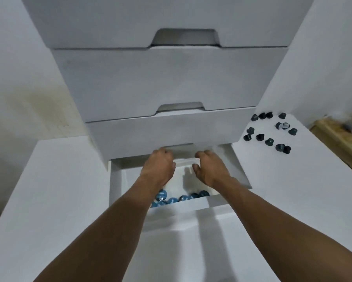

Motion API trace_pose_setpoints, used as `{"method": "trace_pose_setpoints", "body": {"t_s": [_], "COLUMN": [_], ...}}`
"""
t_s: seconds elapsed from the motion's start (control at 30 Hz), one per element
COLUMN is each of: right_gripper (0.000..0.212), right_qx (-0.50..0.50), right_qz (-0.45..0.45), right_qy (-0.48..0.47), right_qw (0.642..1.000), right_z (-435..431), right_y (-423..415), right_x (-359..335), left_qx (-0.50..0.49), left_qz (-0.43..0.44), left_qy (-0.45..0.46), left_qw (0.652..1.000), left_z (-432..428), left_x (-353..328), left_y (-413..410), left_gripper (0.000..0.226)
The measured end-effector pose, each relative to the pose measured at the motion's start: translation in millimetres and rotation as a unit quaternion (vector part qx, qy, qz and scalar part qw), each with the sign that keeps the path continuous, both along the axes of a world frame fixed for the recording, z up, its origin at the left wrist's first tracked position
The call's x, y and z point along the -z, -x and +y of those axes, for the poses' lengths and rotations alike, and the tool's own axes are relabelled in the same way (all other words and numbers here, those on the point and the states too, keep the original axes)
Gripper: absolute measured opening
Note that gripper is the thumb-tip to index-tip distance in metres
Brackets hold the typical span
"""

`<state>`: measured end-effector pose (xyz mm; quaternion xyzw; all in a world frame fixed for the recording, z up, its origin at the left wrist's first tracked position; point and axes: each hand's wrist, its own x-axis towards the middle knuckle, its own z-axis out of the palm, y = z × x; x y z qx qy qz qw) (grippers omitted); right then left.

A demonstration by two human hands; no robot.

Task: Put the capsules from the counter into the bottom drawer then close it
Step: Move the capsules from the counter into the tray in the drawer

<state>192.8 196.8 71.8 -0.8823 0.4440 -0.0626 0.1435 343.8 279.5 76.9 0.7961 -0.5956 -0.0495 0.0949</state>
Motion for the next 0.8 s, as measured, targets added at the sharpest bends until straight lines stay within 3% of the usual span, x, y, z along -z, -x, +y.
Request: {"method": "trace_pose_setpoints", "body": {"t_s": [0.13, 0.4, 0.6, 0.8], "right_gripper": [0.035, 0.040, 0.041, 0.040], "right_qx": [0.036, 0.058, 0.094, 0.137], "right_qz": [-0.041, -0.077, -0.086, -0.101], "right_qy": [0.048, 0.095, 0.097, 0.096], "right_qw": [0.997, 0.991, 0.987, 0.981], "right_z": [-8.2, -12.2, -19.3, -61.5], "right_y": [59.7, 228.4, 336.7, 392.6], "right_x": [-24.8, -54.4, -63.2, -65.5], "left_qx": [0.029, 0.068, 0.101, 0.143], "left_qz": [-0.067, -0.039, -0.022, -0.030], "left_qy": [0.051, 0.155, 0.170, 0.153], "left_qw": [0.996, 0.985, 0.980, 0.977], "left_z": [-10.7, -24.5, -50.2, -104.3], "left_x": [-28.3, -59.8, -64.8, -67.3], "left_y": [52.7, 201.8, 304.9, 360.6], "left_gripper": [0.030, 0.023, 0.030, 0.033]}}
